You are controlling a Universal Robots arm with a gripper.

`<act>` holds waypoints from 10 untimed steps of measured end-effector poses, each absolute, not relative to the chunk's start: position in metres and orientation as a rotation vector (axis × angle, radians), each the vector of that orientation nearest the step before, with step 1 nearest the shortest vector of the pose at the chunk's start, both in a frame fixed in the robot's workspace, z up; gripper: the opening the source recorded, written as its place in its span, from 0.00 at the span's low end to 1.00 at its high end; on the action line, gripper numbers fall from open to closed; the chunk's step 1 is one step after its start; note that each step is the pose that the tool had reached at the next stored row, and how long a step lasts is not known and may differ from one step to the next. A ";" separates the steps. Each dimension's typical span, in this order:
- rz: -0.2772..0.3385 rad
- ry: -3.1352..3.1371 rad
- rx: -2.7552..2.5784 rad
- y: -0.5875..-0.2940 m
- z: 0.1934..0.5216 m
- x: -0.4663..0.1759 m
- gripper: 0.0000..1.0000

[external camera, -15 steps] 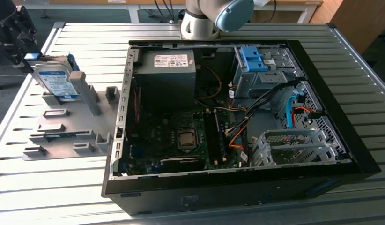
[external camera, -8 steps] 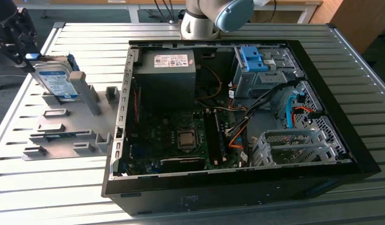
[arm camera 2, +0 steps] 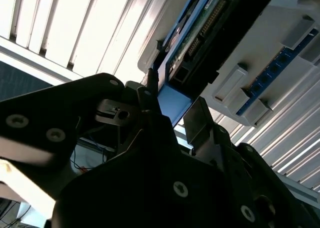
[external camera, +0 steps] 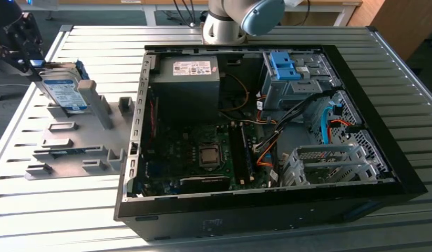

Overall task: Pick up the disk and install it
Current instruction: 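Pick up the disk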

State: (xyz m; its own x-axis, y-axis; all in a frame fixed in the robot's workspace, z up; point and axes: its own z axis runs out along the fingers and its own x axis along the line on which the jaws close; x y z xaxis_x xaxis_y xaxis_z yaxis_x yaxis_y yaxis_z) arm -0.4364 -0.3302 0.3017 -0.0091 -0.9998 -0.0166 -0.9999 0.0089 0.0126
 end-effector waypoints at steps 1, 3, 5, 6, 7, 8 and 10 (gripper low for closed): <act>0.032 2.229 -2.209 -0.330 0.301 -0.436 0.47; 0.032 2.229 -2.209 -0.330 0.301 -0.436 0.47; 0.032 2.229 -2.209 -0.330 0.300 -0.436 0.46; 0.032 2.229 -2.209 -0.330 0.300 -0.436 0.46; 0.032 2.229 -2.209 -0.330 0.300 -0.436 0.39; 0.032 2.229 -2.209 -0.330 0.300 -0.436 0.39; 0.032 2.229 -2.209 -0.330 0.300 -0.436 0.39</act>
State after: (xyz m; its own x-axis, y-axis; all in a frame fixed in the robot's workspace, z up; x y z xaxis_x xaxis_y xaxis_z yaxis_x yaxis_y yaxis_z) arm -0.4364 -0.3304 0.2998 -0.0093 -0.9998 -0.0167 -0.9999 0.0091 0.0124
